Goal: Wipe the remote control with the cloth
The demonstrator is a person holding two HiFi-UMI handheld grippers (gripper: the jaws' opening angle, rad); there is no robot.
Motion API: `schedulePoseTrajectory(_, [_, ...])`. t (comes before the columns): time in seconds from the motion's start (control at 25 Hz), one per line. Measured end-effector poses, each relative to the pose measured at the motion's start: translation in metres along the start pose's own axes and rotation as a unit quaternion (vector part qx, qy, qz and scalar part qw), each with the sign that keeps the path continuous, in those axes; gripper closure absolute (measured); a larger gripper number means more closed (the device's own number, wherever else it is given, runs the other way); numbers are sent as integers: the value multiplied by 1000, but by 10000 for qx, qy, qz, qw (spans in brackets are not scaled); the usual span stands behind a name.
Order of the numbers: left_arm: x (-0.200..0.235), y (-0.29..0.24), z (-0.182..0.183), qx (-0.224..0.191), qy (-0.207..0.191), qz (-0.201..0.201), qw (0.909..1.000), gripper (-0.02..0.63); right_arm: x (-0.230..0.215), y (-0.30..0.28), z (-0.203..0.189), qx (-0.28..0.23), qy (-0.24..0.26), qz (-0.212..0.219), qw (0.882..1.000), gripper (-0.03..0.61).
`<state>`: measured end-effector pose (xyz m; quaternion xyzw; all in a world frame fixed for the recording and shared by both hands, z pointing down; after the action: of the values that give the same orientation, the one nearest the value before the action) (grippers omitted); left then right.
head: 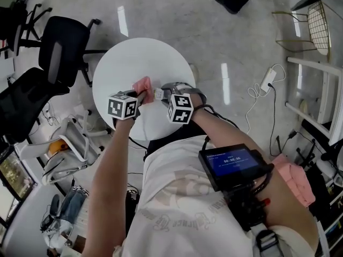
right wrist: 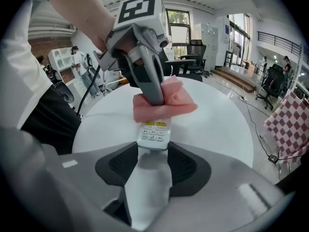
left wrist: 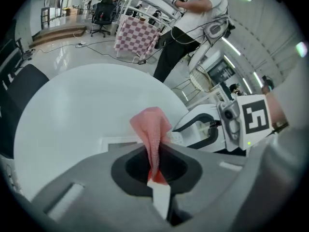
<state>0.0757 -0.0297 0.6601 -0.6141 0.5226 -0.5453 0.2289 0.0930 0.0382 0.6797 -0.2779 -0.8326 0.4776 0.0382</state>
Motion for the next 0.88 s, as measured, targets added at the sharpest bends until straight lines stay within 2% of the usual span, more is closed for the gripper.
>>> schedulePoseTrajectory(0.24, [-66, -16, 19, -321, -29, -879, 9956, 597, 0, 8, -4, -44, -22, 10, 10000, 376])
schedulePoseTrajectory(0.36, [-78, -22, 22, -352, -46, -1044, 9939, 597, -2, 11, -7, -43, -34, 15, 10000, 376])
schedulePoseTrajectory(0.56, [-40, -18, 12, -308, 163, -485, 9982, 597, 0, 10, -13, -12, -64, 3, 10000, 376])
schedulePoseTrajectory(0.88, [18, 5, -11, -298, 808, 142, 9962, 597, -2, 13, -18, 48, -42, 7, 10000, 376])
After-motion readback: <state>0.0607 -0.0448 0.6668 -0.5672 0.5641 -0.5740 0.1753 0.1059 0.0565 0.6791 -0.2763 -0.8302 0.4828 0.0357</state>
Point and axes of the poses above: the fingertips, and each gripper's own axes: y backward along the fingers, x to its left, z out of its top, the point moved 1 cm from there along y, backward along the fingers, and after that the axes turned 8 degrees about -y, right-handed, at the moved point
